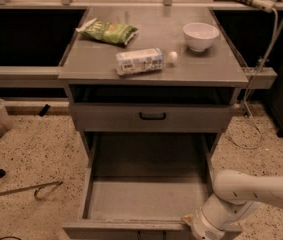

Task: Open middle drawer

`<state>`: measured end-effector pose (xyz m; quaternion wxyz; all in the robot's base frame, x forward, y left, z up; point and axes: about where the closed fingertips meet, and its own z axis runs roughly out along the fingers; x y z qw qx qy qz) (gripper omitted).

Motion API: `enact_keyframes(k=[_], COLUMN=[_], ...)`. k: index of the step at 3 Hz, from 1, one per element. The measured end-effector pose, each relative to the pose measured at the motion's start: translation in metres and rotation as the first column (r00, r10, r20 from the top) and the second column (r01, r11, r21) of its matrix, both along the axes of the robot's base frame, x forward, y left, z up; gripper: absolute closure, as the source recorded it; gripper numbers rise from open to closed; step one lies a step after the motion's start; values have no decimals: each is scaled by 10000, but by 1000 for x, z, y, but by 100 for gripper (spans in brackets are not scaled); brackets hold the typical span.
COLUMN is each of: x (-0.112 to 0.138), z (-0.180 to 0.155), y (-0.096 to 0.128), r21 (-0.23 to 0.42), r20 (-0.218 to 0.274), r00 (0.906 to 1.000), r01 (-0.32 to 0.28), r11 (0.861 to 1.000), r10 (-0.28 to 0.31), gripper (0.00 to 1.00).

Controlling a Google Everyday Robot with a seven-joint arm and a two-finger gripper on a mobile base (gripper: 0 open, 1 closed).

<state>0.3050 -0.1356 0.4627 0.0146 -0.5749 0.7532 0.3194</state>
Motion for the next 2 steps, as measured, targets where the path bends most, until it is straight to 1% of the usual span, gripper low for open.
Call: enact_keyframes(k=[1, 2], x=[-27, -27], z=[10, 10], y=[-8, -8], r21=[-4, -4], r20=[-508, -509], r00=[9987, 9987], r01=[64, 64], r11=[10000, 10000], r10=[-64, -64], gripper=[0, 0])
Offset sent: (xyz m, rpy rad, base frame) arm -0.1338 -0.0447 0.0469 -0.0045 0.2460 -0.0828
